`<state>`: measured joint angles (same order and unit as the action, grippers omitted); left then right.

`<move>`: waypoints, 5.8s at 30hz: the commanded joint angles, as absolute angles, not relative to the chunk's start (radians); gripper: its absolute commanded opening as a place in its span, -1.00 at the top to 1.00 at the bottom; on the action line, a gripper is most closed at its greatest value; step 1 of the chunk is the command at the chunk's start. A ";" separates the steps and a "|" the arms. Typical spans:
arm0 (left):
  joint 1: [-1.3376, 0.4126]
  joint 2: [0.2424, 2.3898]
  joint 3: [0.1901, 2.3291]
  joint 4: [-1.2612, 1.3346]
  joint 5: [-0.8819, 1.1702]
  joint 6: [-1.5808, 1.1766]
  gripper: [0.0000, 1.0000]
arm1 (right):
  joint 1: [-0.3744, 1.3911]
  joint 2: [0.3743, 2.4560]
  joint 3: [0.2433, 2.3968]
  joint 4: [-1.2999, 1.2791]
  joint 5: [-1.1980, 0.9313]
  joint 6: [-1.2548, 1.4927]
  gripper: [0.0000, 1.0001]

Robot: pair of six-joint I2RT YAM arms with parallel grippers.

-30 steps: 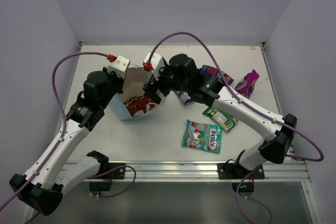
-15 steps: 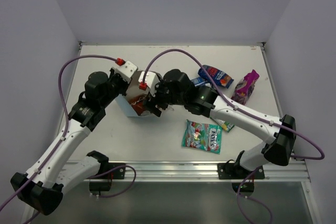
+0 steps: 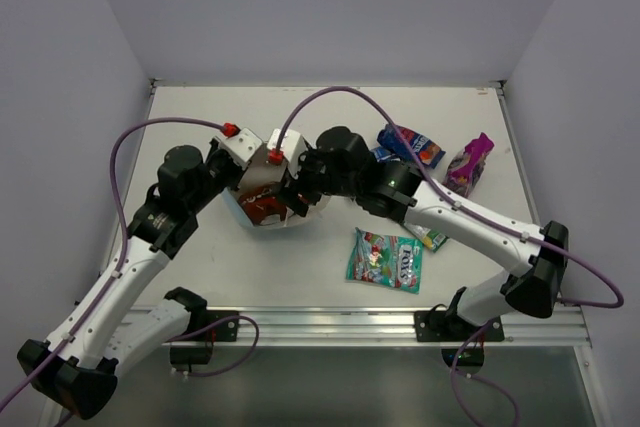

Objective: Take the snacks out of the paper bag

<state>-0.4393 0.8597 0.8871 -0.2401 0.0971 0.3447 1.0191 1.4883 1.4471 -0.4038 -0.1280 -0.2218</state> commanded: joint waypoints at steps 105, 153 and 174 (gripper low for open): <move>-0.100 1.178 1.140 -0.379 -0.137 -0.233 1.00 | 0.815 1.231 1.181 0.013 0.308 -0.169 1.00; -0.097 0.864 1.566 -0.669 -0.179 -0.137 -1.00 | 0.468 0.737 1.519 -0.551 0.541 0.101 -0.98; -0.172 0.617 1.517 -0.684 -0.325 -0.103 -1.00 | 0.469 0.275 1.310 -0.522 0.477 0.028 -0.98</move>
